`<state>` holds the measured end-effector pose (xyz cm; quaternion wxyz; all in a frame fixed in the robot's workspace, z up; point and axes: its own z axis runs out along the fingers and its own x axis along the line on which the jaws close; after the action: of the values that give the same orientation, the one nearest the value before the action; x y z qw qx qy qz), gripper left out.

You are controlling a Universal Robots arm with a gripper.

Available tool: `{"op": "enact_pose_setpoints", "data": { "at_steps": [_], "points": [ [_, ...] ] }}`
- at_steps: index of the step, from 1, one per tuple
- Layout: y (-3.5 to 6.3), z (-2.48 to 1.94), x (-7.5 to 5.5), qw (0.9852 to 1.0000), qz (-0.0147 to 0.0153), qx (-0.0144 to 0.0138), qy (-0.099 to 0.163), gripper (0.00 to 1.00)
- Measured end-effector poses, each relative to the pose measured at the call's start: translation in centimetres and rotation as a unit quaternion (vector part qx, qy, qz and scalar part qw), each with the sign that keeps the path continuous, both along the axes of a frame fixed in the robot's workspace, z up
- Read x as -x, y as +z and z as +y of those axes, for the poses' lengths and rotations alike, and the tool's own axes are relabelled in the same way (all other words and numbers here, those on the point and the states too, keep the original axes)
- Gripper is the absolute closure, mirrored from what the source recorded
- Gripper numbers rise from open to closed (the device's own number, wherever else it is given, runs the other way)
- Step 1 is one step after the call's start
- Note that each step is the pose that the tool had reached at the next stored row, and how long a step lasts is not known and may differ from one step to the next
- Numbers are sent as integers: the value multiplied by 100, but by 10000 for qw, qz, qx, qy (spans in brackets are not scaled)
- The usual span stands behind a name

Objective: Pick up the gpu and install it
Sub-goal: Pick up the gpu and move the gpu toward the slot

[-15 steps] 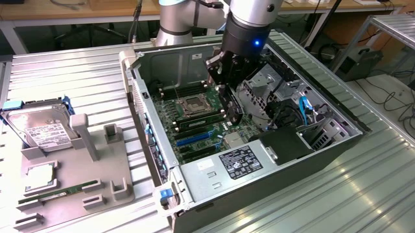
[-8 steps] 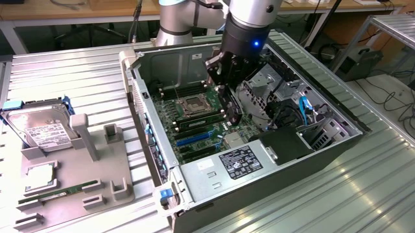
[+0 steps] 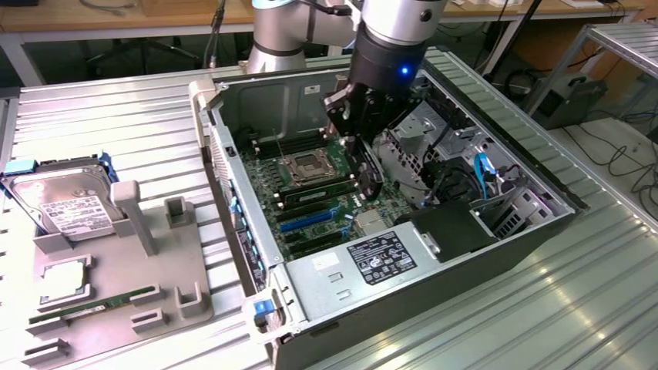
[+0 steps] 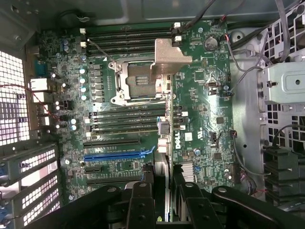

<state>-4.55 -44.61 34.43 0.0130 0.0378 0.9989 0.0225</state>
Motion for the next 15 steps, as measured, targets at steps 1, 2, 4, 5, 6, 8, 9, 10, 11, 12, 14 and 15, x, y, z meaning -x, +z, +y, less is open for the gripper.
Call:
{"op": "enact_pose_setpoints", "data": {
  "at_steps": [1, 2, 4, 5, 6, 8, 9, 10, 11, 12, 14, 15],
  "points": [
    [-1, 0, 3, 10000, 0, 0, 0, 74],
    [-3, 0, 5, 10000, 0, 0, 0, 74],
    [-5, 0, 8, 10000, 0, 0, 0, 74],
    [-6, 0, 10, 10000, 0, 0, 0, 74],
    [-8, 0, 11, 10000, 0, 0, 0, 74],
    [-11, 0, 14, 10000, 0, 0, 0, 74],
    [-12, 0, 15, 10000, 0, 0, 0, 74],
    [-14, 0, 17, 10000, 0, 0, 0, 74],
    [-16, 0, 19, 10000, 0, 0, 0, 74],
    [-17, 0, 20, 10000, 0, 0, 0, 74],
    [-20, 0, 22, 10000, 0, 0, 0, 74],
    [-22, 0, 23, 10000, 0, 0, 0, 74]
  ]
}}
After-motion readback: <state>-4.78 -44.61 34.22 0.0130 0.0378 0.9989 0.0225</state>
